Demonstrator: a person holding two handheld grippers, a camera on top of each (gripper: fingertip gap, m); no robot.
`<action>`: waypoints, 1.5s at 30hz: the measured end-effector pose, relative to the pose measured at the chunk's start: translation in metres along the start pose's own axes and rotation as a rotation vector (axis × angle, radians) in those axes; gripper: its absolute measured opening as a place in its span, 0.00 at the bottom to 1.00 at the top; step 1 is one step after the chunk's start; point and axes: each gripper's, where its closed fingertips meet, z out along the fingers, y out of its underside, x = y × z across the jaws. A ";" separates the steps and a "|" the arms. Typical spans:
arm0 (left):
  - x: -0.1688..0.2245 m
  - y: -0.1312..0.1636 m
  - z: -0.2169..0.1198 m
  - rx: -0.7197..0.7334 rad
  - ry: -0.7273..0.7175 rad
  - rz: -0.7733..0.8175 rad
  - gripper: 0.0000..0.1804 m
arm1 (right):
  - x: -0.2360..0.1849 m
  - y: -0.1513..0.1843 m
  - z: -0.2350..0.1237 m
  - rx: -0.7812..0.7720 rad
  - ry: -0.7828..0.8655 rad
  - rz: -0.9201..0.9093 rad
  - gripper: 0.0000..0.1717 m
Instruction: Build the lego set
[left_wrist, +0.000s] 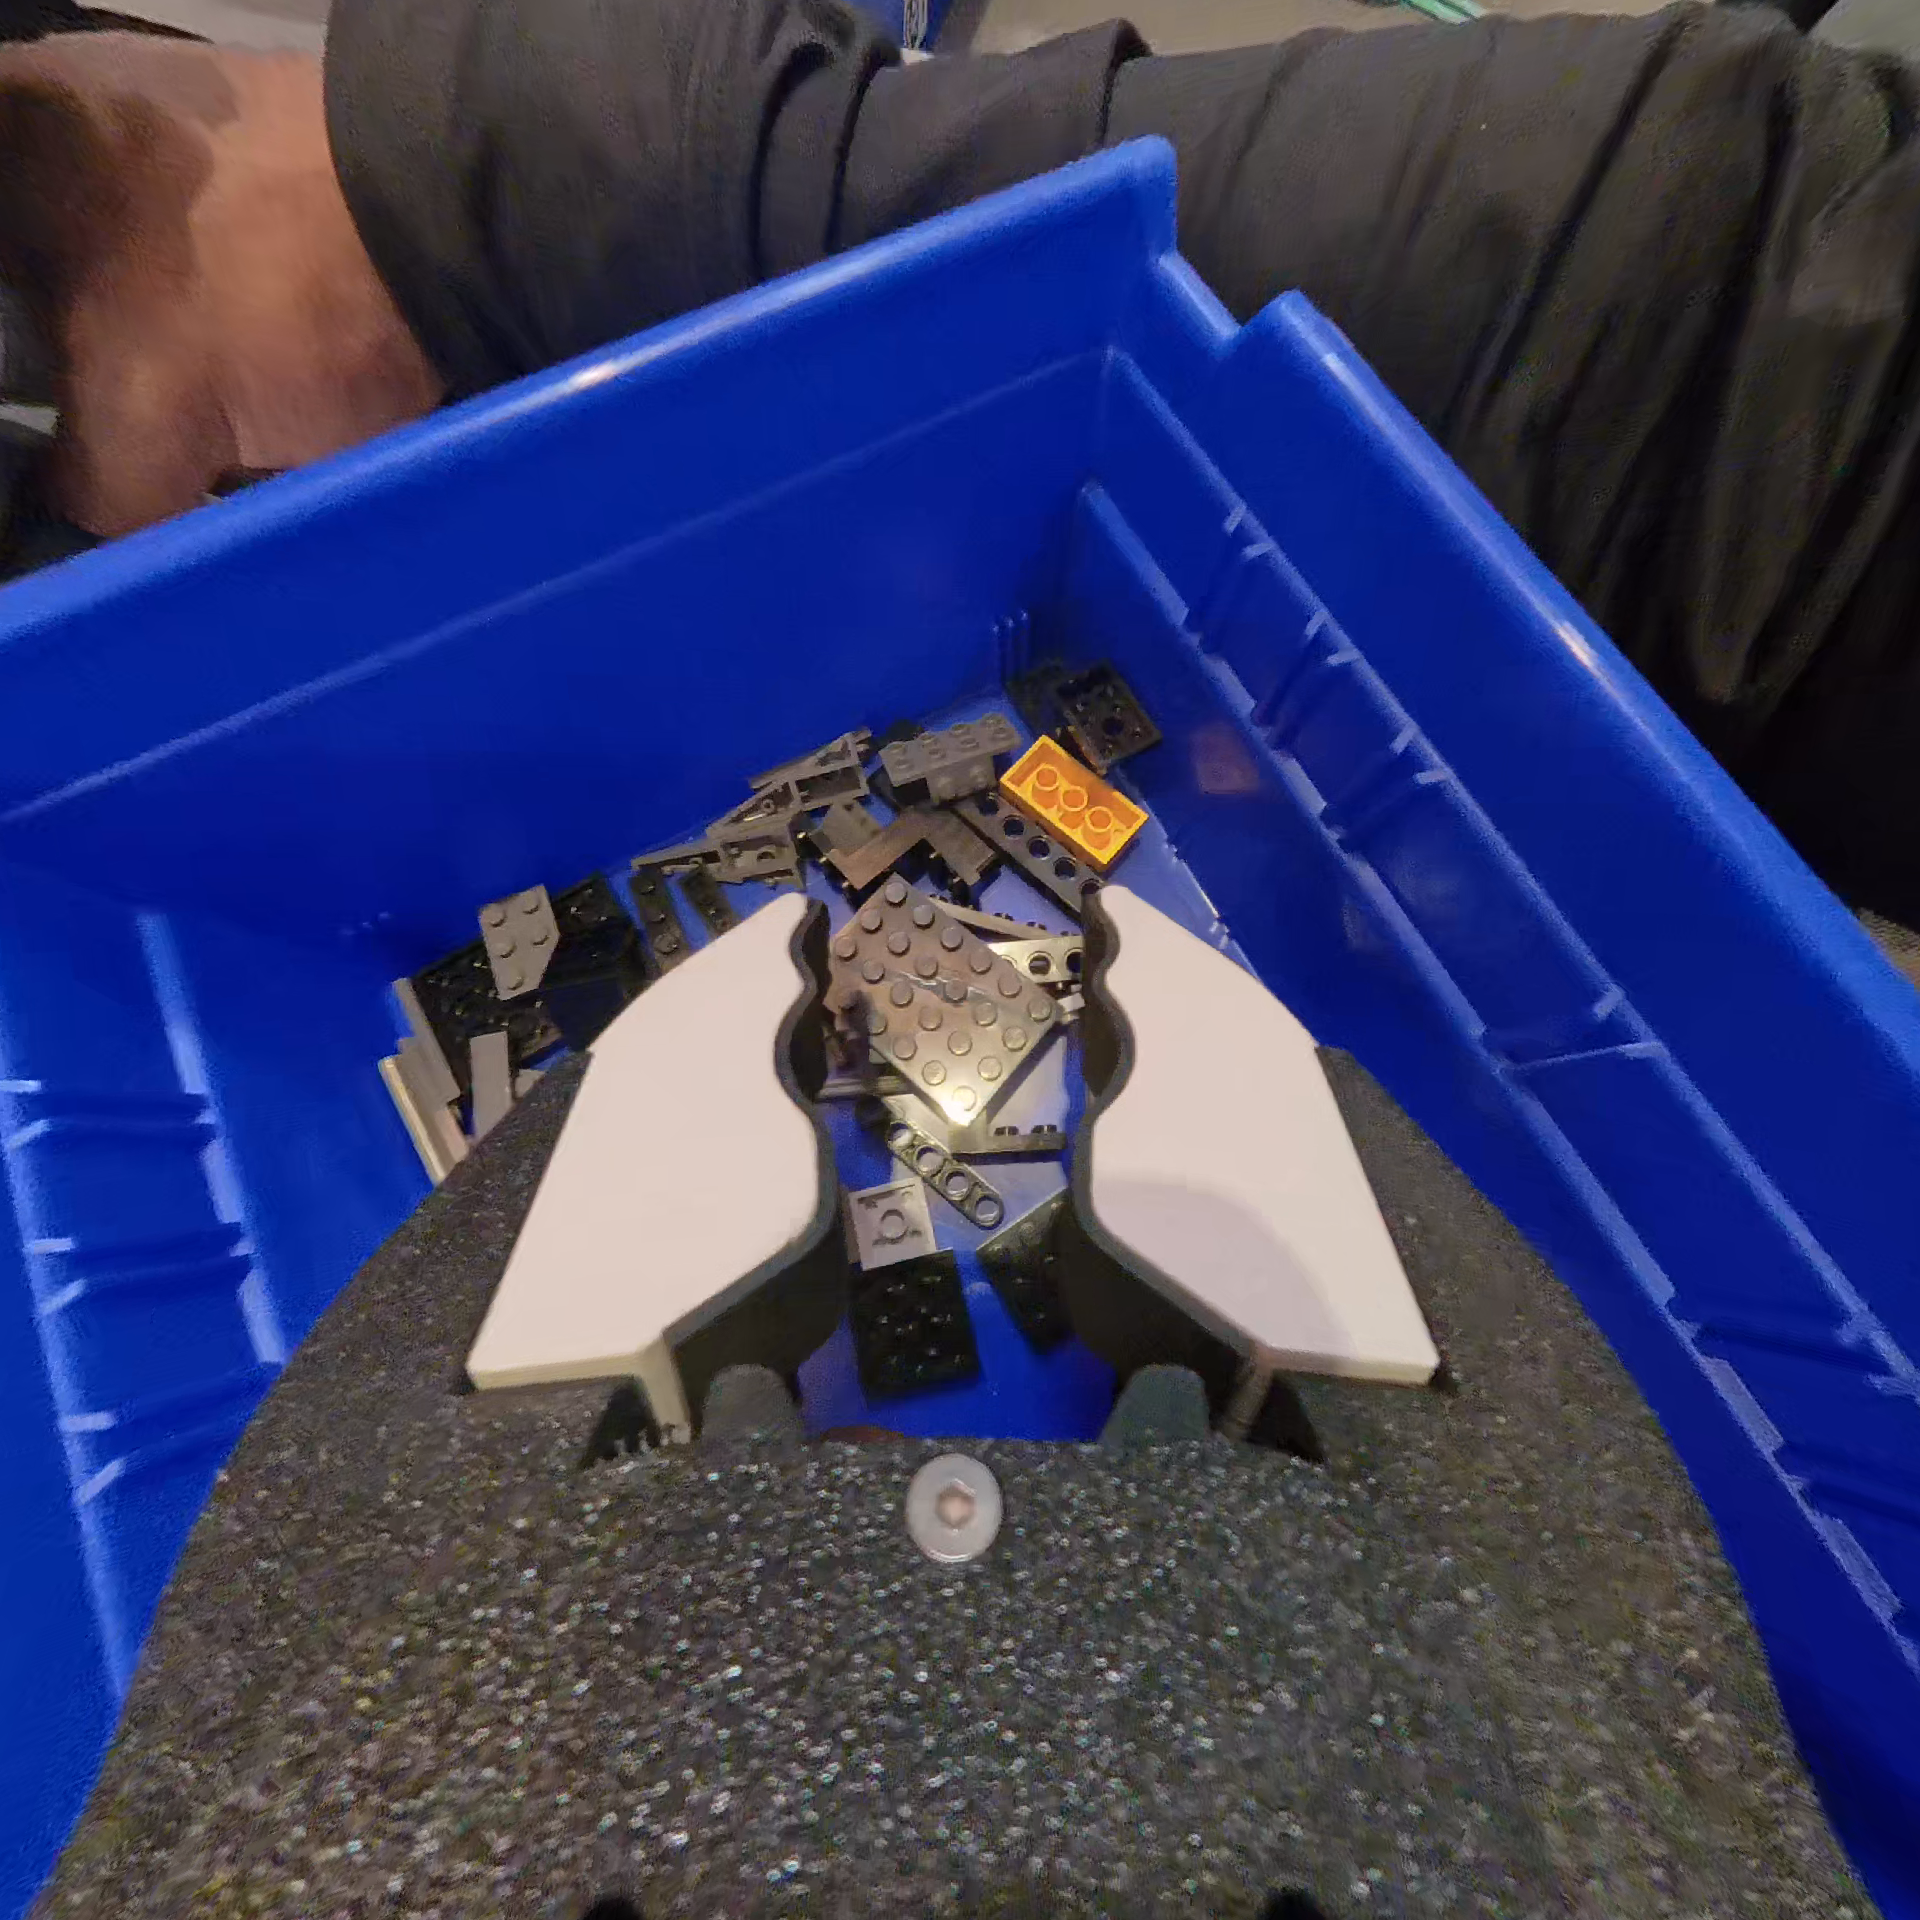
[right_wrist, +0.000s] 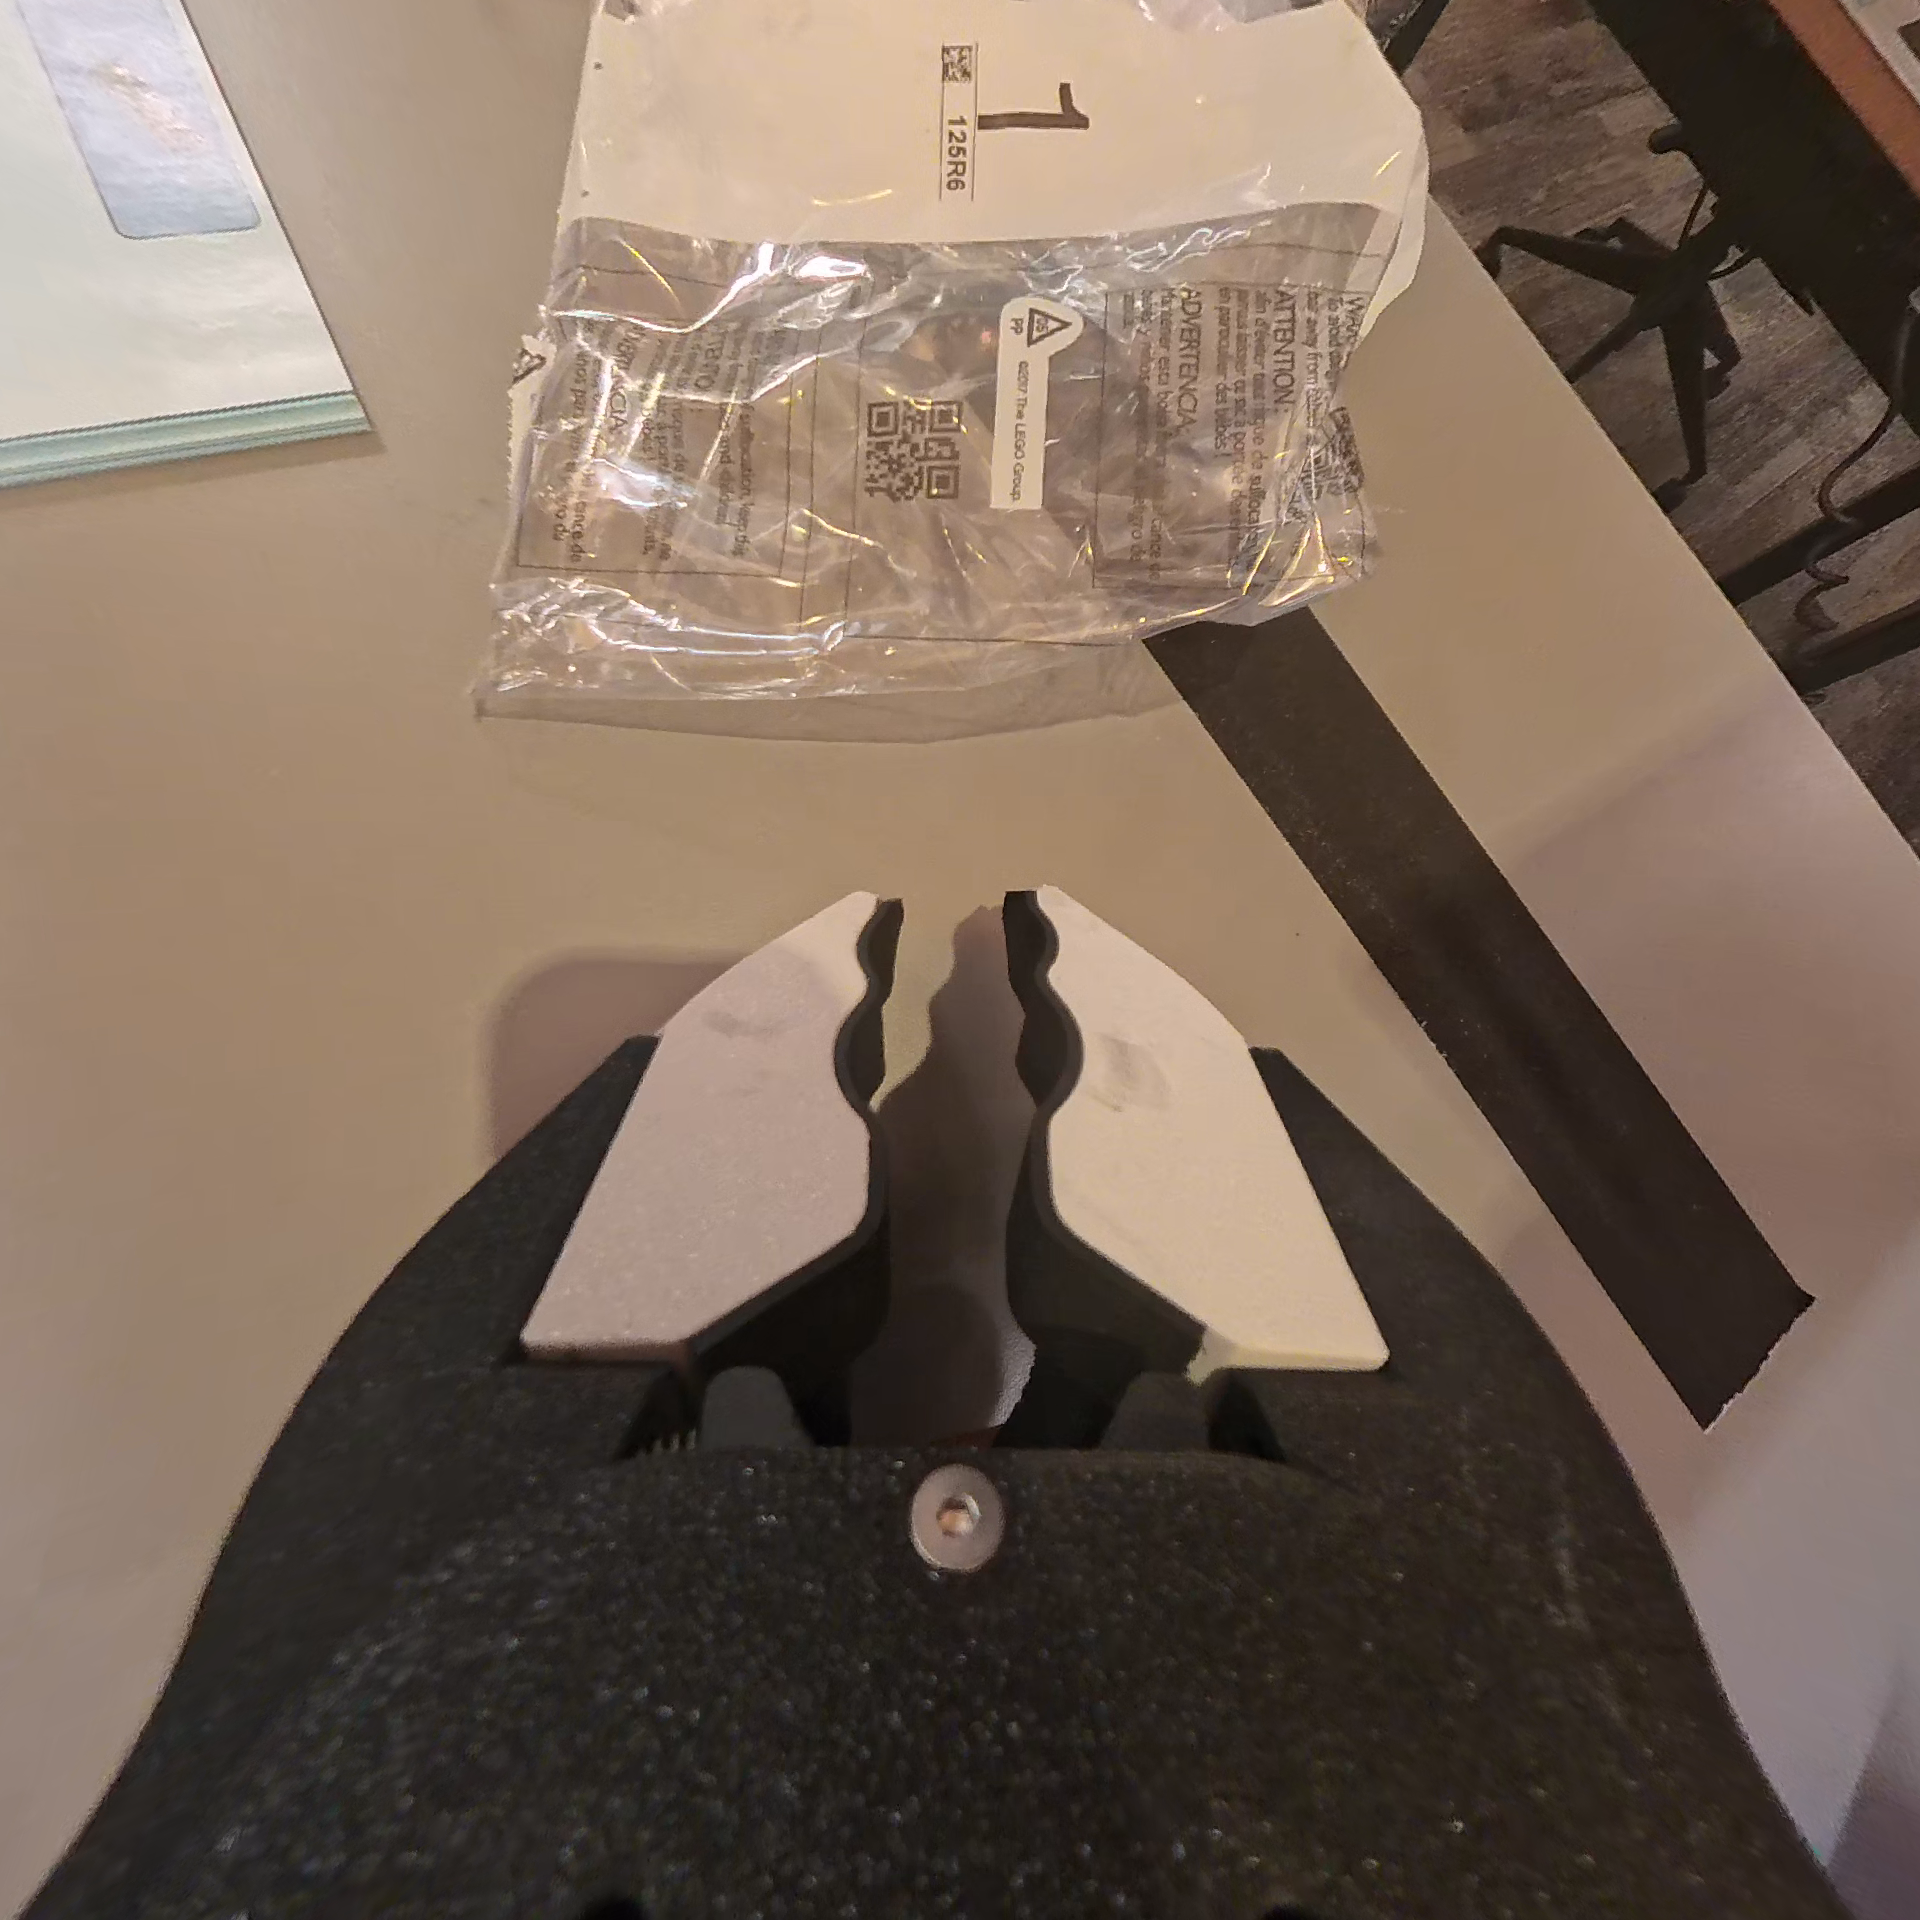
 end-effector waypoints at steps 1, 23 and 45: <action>0.001 0.002 0.002 0.002 0.007 -0.011 0.26 | 0.000 0.000 0.000 0.000 0.001 -0.001 0.12; -0.012 -0.005 -0.003 0.142 0.062 -0.114 0.26 | 0.004 0.001 0.000 -0.006 0.036 0.009 0.11; -0.016 -0.003 -0.002 0.141 0.051 -0.113 0.26 | 0.005 0.001 0.000 -0.005 0.039 0.007 0.11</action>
